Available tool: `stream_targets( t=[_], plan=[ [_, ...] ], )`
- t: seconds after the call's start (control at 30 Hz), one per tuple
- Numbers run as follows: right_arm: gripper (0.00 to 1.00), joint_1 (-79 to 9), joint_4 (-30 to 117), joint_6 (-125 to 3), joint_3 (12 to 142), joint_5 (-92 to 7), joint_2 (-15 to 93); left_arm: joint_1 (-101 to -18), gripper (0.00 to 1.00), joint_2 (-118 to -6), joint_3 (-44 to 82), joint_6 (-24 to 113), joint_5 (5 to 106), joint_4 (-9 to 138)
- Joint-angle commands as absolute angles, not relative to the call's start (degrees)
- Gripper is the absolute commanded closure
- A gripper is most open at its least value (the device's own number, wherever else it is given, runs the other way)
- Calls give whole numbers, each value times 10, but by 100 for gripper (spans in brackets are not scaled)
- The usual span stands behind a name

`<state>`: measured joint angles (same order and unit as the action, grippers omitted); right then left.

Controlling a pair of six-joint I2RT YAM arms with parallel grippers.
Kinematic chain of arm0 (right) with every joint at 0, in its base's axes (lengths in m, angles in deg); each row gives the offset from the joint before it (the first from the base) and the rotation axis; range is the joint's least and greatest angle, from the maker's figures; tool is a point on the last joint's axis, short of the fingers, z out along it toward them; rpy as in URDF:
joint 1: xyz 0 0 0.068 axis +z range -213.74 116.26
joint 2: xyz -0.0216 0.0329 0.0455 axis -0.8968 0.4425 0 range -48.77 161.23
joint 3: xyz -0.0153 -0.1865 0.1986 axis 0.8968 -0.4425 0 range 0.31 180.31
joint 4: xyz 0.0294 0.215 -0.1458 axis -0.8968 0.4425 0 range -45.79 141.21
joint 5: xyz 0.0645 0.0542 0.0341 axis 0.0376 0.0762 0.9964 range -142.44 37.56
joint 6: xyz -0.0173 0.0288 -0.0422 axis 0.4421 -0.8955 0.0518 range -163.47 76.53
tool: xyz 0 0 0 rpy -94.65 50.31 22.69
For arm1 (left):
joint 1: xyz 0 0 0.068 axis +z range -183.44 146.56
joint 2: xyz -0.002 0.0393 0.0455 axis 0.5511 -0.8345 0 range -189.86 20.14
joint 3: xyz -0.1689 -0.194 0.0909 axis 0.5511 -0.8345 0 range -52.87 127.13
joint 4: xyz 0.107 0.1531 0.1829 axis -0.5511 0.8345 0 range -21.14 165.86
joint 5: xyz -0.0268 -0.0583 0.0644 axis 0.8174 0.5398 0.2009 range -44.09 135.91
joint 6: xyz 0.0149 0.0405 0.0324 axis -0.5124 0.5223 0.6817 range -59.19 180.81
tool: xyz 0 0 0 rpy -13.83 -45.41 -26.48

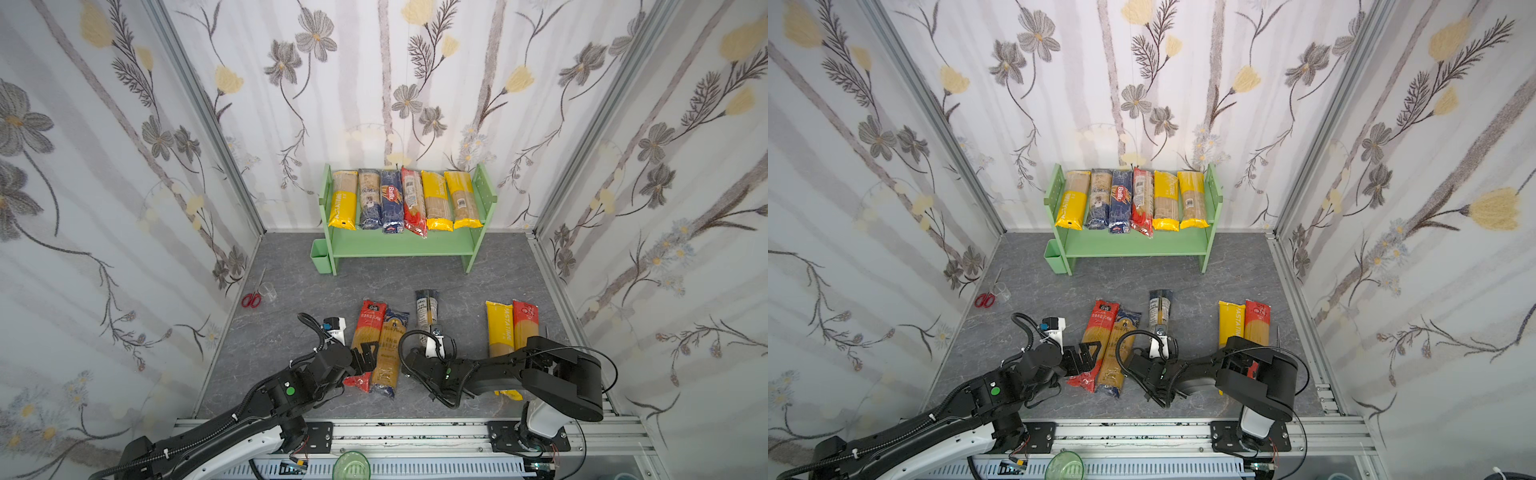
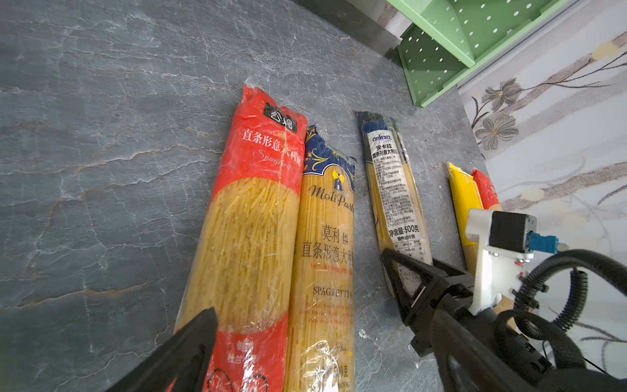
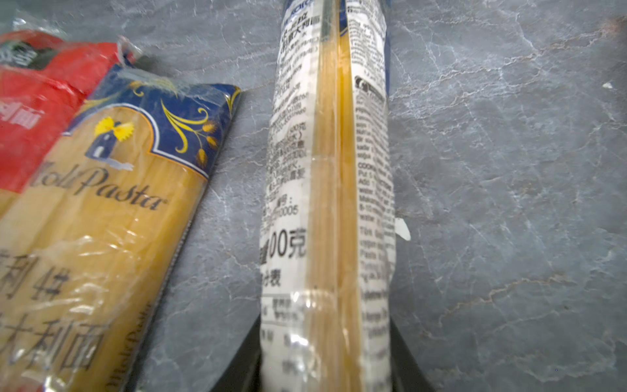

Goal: Place and organize the pasta boxes and bags onto the shelf
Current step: 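Grasp the white-labelled clear pack by its end with the right gripper, then carry the clear pack with the right gripper toward the lower shelf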

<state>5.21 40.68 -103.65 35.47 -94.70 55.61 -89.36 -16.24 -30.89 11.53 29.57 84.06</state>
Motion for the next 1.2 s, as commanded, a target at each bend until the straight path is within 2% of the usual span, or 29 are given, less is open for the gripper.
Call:
stream_targets(
  t=[0.0,0.17,0.37,0.87,1.17],
  plan=[
    [78,54,441,-1049,333,-810,547,-893,0,-159,-309,115,280,838],
    [88,53,410,-1020,301,-808,490,-893,0,-152,-308,115,284,838],
    [93,53,422,-967,296,-820,431,-892,0,-144,-308,113,284,838],
    [96,-9,448,-879,263,-842,209,-893,0,-185,-277,139,262,837],
    [96,-82,450,-813,281,-835,148,-892,0,-227,-237,162,247,837]
  ],
)
